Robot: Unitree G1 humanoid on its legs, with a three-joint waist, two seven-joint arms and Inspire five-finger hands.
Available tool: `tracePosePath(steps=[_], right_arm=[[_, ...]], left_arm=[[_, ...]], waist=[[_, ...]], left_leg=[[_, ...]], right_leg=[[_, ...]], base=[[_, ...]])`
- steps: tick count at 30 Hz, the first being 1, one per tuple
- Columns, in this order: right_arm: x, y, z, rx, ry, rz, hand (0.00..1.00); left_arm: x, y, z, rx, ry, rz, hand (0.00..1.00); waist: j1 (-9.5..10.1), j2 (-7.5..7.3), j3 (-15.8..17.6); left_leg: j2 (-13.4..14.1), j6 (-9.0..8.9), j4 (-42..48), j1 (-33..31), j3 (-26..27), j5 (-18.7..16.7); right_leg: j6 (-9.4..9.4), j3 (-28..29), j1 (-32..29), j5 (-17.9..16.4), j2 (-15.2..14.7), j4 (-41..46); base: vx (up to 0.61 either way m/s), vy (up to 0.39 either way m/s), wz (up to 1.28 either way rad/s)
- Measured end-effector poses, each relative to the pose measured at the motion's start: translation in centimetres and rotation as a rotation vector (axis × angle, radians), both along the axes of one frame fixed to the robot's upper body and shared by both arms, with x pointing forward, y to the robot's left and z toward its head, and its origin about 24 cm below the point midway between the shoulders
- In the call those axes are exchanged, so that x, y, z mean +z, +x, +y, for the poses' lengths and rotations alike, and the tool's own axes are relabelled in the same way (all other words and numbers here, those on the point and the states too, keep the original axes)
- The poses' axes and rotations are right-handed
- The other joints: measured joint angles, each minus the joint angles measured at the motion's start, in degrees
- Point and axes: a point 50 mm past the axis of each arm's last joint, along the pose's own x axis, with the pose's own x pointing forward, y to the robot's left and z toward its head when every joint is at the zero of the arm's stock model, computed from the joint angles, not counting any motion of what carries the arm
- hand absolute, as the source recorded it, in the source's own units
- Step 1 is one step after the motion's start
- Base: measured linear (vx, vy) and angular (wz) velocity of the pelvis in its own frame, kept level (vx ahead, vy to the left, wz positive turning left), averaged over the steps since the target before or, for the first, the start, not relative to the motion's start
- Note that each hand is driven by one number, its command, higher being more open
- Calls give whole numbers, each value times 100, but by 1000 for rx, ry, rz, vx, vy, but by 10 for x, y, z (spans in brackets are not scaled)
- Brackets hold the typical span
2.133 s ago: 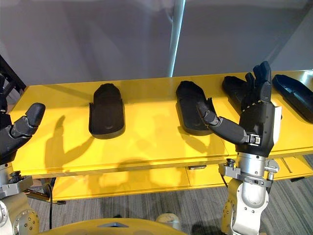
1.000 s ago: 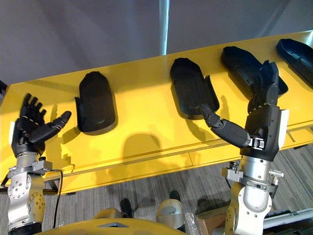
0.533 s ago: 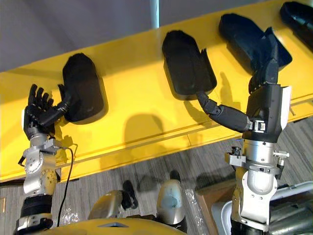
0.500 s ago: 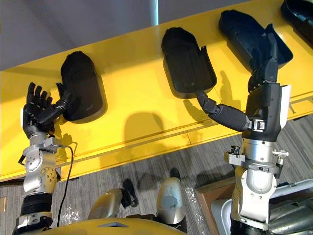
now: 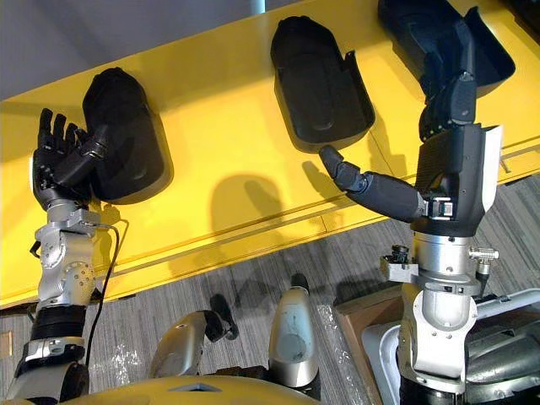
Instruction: Walk over and take three plastic housings, then place them on the shelf
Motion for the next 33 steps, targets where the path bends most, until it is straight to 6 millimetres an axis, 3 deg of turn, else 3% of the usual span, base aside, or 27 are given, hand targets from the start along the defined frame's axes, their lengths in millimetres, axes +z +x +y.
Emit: tracePosePath(steps=[9, 17, 33], right_arm=[[-1, 0, 2, 40, 8, 11, 100], [-3, 0, 2, 53, 9, 19, 100], [-21, 8, 9, 93, 75, 98, 100]], left_arm=[[17, 19, 9, -110, 95, -3, 100], [19, 26, 8, -140, 68, -7, 100], [19, 34, 5, 19, -35, 47, 100]], waist=[[-134, -6, 3], [-180, -8, 1], [-306, -146, -13]], left_leg=[[38, 17, 77, 14, 286, -29], [47, 27, 76, 74, 332, -23], [83, 85, 58, 178, 252, -5]], right_leg=[[32, 141, -75, 15, -30, 5], [56, 191, -67, 32, -9, -6], [131, 110, 243, 259, 81, -437]], base=[[9, 33, -6], [0, 10, -3], [-6, 8, 1]])
